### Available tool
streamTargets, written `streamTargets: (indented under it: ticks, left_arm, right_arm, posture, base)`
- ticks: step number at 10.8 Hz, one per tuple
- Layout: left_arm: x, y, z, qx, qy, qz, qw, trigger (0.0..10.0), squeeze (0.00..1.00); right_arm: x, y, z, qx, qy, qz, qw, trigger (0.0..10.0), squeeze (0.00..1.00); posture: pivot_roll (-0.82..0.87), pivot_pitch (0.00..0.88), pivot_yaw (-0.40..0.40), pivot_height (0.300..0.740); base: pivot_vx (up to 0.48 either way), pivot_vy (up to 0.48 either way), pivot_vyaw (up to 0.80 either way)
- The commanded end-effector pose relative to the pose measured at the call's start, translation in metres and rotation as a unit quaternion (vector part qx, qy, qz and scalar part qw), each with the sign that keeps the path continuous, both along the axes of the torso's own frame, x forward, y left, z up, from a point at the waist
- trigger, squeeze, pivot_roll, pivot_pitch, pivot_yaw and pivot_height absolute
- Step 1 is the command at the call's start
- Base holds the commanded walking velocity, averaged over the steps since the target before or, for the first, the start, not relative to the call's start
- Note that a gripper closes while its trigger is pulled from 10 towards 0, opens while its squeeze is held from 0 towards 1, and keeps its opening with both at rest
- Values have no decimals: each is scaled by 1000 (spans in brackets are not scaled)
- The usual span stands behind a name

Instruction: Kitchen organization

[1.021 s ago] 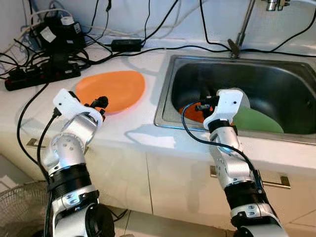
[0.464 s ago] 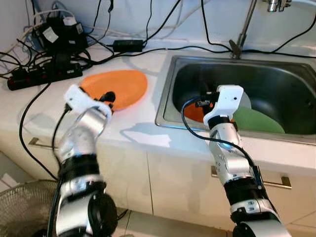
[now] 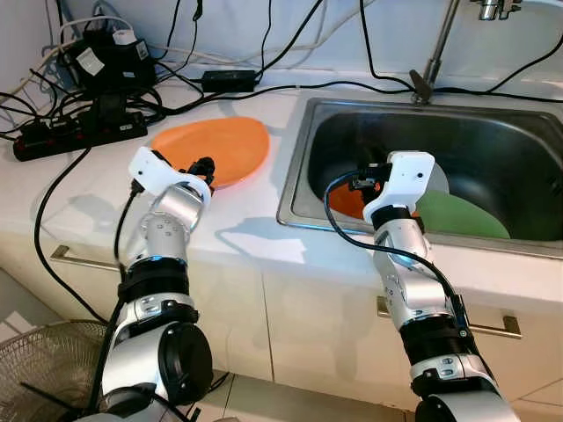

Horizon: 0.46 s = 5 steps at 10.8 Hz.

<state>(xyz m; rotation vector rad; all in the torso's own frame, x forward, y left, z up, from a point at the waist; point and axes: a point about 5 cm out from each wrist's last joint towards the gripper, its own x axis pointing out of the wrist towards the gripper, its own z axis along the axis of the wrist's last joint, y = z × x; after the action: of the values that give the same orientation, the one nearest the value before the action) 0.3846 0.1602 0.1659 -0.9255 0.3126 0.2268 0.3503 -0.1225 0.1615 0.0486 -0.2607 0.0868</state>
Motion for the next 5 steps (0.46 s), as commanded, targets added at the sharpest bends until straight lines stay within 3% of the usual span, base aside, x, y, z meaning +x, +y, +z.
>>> streamTargets:
  ticks: [1,5]
  left_arm:
    - [-3,-8,-21,-10,44,-17,999,0,0]
    - [-2,-8,-23,-11,42,-13,999,0,0]
  right_arm:
    - [1,0,6,-1,-8,-1,1000,10000,0]
    - [2,3,5,0,-5,2,1000,10000,0]
  posture:
    - [52,0,74,740]
    - [59,0,73,740]
  base:
    - [0,0,0]
    - [0,0,0]
